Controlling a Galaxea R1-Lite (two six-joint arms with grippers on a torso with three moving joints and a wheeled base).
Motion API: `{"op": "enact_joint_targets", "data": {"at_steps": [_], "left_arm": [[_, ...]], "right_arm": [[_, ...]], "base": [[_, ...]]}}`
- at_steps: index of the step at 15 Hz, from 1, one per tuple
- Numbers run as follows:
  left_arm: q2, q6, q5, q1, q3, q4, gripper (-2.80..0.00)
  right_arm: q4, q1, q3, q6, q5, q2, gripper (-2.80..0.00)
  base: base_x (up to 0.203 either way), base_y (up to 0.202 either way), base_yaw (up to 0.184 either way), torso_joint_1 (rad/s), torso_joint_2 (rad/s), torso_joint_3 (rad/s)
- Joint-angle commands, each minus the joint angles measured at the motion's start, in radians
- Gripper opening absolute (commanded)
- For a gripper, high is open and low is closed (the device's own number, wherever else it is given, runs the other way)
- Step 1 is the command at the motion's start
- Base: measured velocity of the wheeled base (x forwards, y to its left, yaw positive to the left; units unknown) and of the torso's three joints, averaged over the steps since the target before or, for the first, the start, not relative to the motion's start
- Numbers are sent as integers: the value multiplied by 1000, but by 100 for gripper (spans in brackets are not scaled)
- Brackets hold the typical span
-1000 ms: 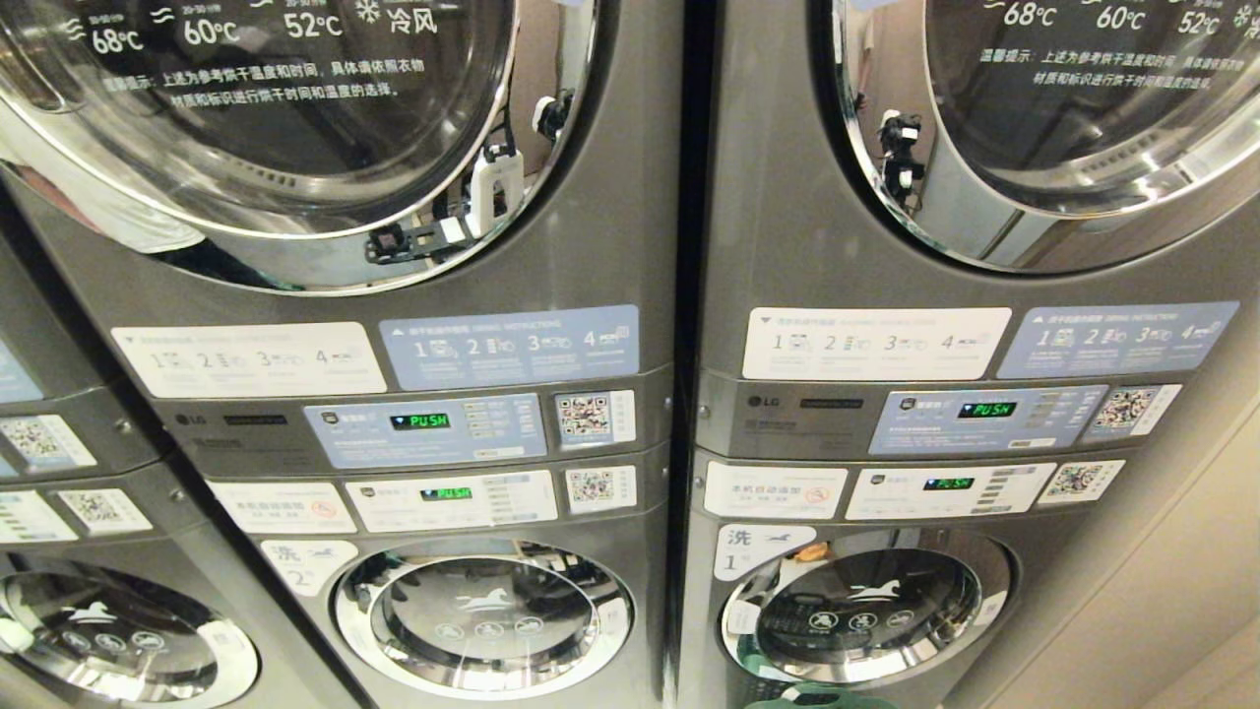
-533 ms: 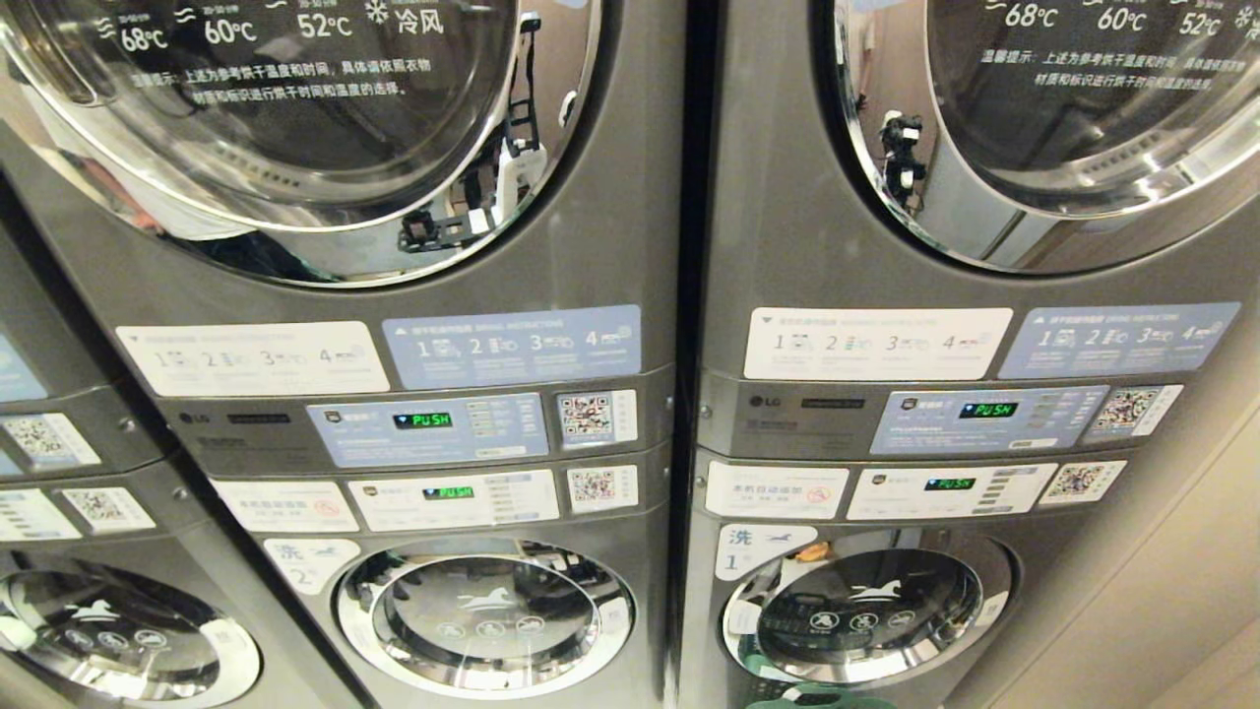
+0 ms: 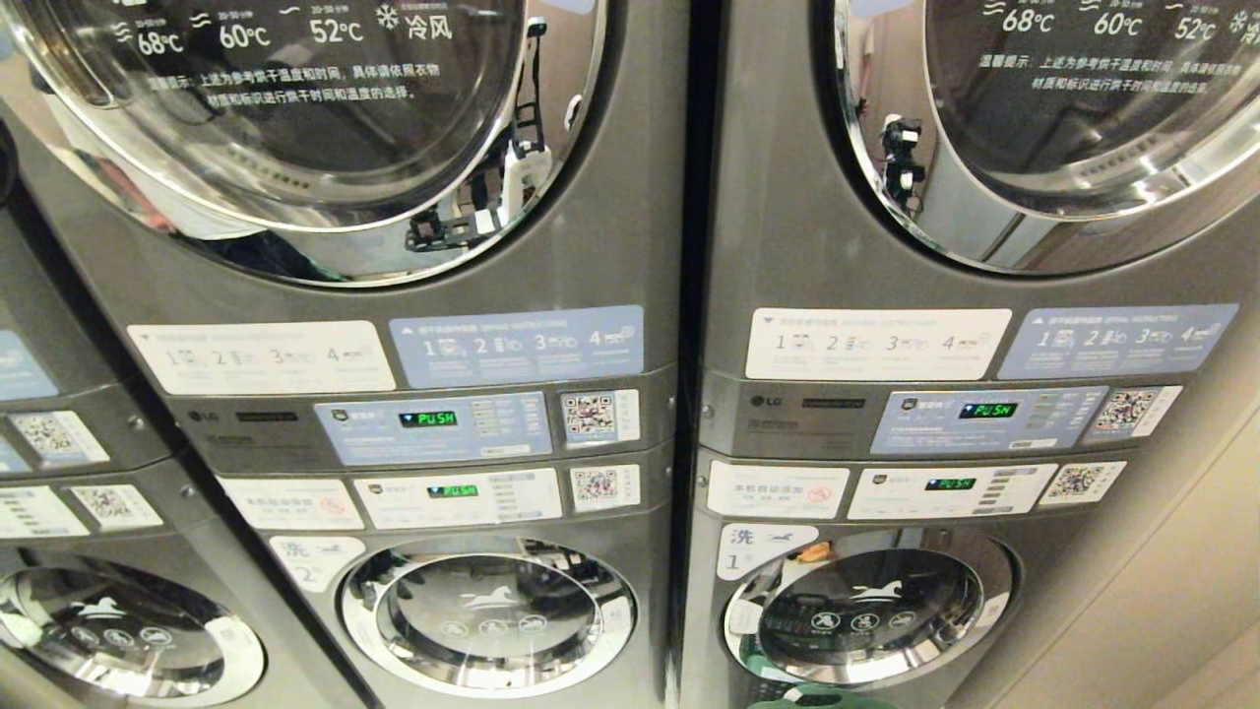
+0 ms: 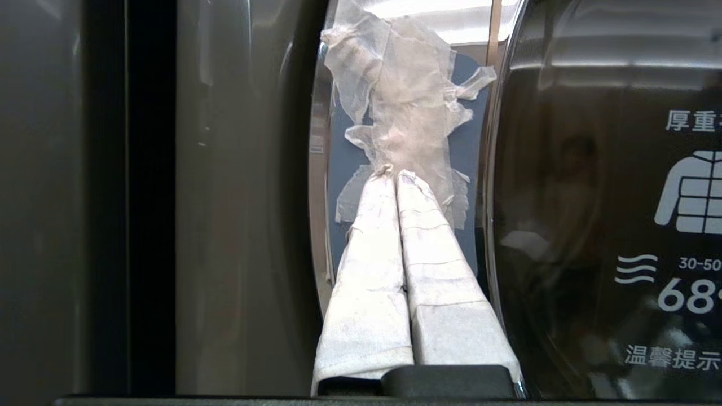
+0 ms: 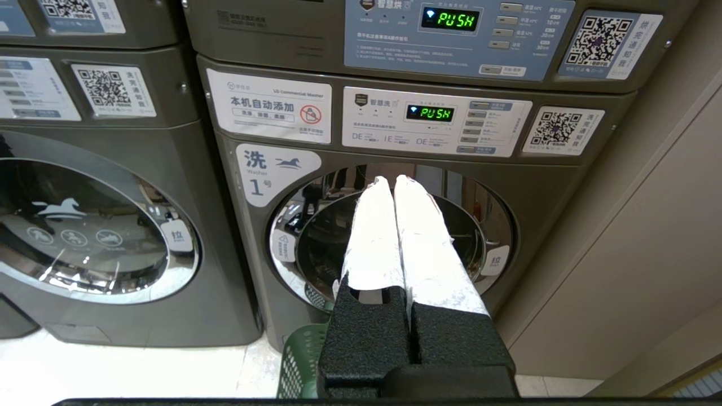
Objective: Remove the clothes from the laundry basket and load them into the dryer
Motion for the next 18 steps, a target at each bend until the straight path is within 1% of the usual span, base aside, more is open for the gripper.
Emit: {"op": "enact_joint_targets", "data": {"at_steps": [1,4,7,10,14,16,18], "left_arm": [[11,0,-11,-5,-1,5,-280],[17,4,-11,-8,1,32,-280],[24,33,-10,-19,-1,67,-280],[42,55,-7,-31,-1,81,-280],[54,63,2,-42,-2,81,-280],[34,63,23,-45,-2,59,-280],[-27,63,64,-40,0,24,-280]], "right_arm": [[0,0,3,-1,0,1,-280],[0,0,3,-1,0,1,-280],[0,1,3,-1,0,1,-280],[0,1,3,-1,0,1,-280],[0,0,3,-1,0,1,-280],[0,1,3,-1,0,1,-280],[2,1,3,1,0,1,-280]], "base": [[0,0,0,0,0,0],[0,0,0,0,0,0],[0,0,0,0,0,0],[0,0,0,0,0,0],[0,0,0,0,0,0],[0,0,0,0,0,0],[0,0,0,0,0,0]]}}
